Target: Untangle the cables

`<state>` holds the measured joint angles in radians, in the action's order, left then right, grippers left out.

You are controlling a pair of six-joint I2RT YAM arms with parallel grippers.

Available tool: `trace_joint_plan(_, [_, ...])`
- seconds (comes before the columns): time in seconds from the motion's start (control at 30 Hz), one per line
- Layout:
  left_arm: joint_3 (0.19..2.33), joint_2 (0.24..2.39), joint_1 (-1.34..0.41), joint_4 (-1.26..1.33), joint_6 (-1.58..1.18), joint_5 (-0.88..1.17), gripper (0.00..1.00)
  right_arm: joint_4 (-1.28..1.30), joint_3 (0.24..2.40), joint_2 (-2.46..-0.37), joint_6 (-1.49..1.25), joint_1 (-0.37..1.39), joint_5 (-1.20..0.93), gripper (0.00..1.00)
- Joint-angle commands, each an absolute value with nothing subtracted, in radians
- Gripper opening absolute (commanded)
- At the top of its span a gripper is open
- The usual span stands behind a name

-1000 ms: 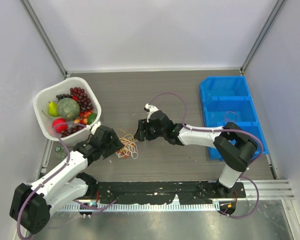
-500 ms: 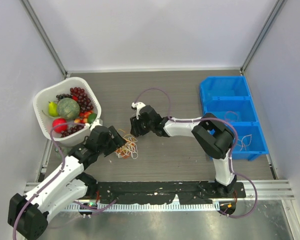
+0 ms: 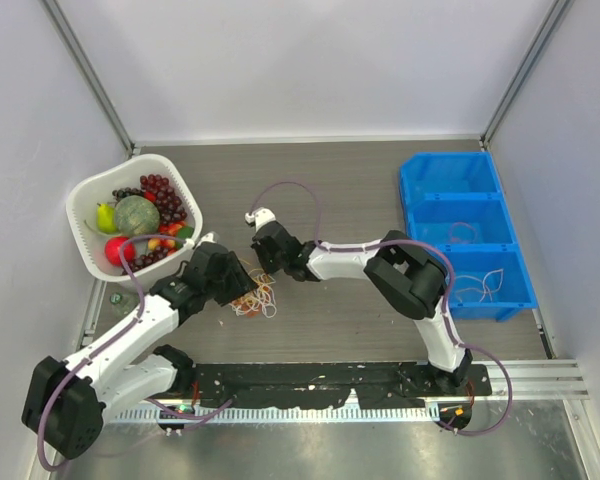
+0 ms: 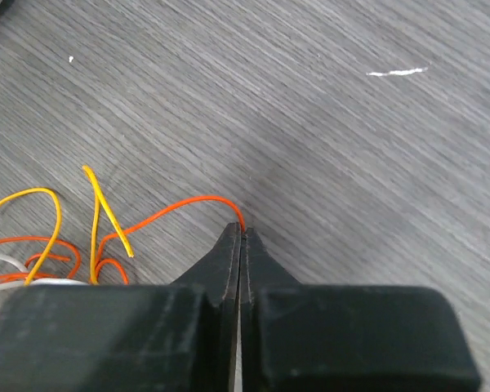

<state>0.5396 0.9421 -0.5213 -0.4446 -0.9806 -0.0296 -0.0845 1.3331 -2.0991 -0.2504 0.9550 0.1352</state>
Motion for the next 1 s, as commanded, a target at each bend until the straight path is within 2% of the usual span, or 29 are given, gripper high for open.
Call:
trace_joint_plan(0.0, [0.603,0.951,-0.518,-0.384,-0.951,-0.008,0.47,-0.112,1.272,-2.059,-0.261,0.976,0.301,0.01])
trace_joint_plan(0.23, [0.601,0.942,-0.517,-0.356,-0.96,-0.032,0.46,-0.305,1.025,-1.8,-0.278,0.976,0.201,0.01])
trace_joint_plan(0.47, [0.641,1.017,-0.511,-0.316,-0.953,-0.005,0.48,-0.388,0.904,-1.603,-0.371,0.976,0.18,0.01])
trace_joint_plan(0.57, [0.638,1.074,-0.512,-0.262,-0.951,0.074,0.51,-0.413,0.879,-1.54,-0.393,0.976,0.17,0.01])
trace_joint_plan(0.77, [0.65,1.228,-0.492,-0.212,-0.974,0.107,0.76,-0.39,0.897,-1.488,-0.437,0.976,0.079,0.01])
trace_joint_plan(0.87, [0.661,1.328,-0.491,-0.19,-0.968,0.1,0.84,-0.419,0.891,-1.47,-0.472,0.976,0.026,0.01])
trace_joint_plan(0.97, [0.675,1.413,-0.474,-0.227,-0.974,0.074,0.84,-0.402,0.913,-1.442,-0.488,0.976,-0.028,0.01])
